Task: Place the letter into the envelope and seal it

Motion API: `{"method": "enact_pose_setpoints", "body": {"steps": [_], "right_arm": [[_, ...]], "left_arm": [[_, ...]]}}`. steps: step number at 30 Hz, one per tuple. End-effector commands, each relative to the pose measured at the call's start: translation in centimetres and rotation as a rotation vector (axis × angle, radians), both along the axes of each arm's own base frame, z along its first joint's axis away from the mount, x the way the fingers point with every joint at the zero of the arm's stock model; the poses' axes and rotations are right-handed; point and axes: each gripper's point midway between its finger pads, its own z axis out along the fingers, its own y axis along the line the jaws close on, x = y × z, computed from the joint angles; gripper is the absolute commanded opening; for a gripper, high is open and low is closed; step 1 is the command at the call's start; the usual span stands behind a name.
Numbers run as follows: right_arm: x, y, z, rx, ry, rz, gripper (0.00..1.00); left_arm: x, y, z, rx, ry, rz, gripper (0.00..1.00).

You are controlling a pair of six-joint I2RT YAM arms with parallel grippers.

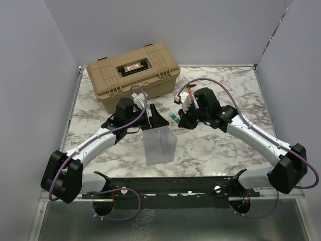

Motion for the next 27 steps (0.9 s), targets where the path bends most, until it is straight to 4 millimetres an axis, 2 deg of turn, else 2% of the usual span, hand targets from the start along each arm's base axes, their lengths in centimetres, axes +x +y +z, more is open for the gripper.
{"method": "enact_pose_setpoints", "body": {"steps": [1, 6, 10, 14, 19, 27], "right_arm": [[-2.3, 2.0, 1.7, 0.094, 0.031, 0.150, 0.02], [-3.4, 2.8, 2.7, 0.124, 0.047, 0.215, 0.02], [-3.3, 3.6, 2.7, 0.083, 0.012, 0.217, 0.02], [-3.1, 4.5, 3.3, 0.070, -0.027, 0.234, 0.01], [-2.9, 4.8, 3.4, 0.052, -0.038, 0.251, 0.01], [-3.1, 4.9, 2.7, 0.007, -0.036, 0.290, 0.01]], "left_arm": [[-2.1, -1.9, 6.8, -0.220, -0.111, -0.147, 0.97], [-2.5, -1.7, 7.9, -0.263, -0.120, -0.128, 0.99], [-3.2, -2.4, 8.1, -0.314, 0.028, -0.164, 0.96], [-3.7, -2.7, 8.6, -0.337, 0.094, -0.193, 0.88], [-4.1, -2.6, 8.3, -0.323, 0.130, -0.201, 0.67], [-4.4, -2.6, 7.1, -0.308, 0.162, -0.212, 0.51]]}}
